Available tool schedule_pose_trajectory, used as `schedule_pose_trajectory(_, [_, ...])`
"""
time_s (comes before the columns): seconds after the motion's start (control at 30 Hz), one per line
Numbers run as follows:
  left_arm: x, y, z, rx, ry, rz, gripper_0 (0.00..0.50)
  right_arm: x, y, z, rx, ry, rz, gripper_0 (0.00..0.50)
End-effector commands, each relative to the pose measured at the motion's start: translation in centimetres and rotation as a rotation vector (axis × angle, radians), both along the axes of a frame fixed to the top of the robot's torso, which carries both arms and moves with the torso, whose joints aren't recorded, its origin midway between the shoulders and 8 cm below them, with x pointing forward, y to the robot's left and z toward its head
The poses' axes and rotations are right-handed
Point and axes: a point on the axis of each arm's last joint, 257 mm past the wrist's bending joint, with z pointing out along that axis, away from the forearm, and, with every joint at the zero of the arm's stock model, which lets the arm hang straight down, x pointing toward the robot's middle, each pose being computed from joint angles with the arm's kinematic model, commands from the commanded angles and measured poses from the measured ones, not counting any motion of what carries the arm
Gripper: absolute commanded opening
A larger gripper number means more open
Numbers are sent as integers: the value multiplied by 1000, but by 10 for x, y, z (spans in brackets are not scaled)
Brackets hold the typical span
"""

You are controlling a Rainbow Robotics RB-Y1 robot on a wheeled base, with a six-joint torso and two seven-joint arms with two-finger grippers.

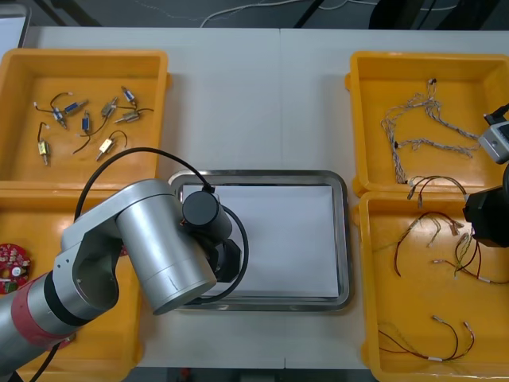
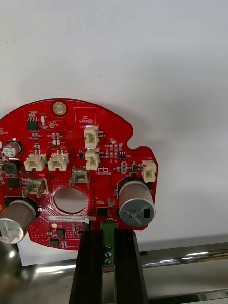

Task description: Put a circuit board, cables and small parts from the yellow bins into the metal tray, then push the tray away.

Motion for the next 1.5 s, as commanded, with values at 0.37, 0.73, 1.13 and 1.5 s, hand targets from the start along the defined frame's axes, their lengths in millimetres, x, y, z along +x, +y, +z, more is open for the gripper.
schedule_pose_trajectory(0.37, [-12, -6, -2, 28, -3, -64, 500, 2, -1, 13, -18, -30, -17, 0])
schedule_pose_trajectory(0.73, [-1, 0, 58, -23, -53, -72, 500, 2, -1, 13, -18, -30, -17, 0])
schedule_pose_trajectory(1.13, [42, 39, 131, -89, -133, 10, 500, 2, -1, 13, -18, -30, -17, 0])
schedule_pose_trajectory(1.5, [59, 104, 185, -114, -169, 109, 500, -1, 28, 6, -11, 4, 73, 0])
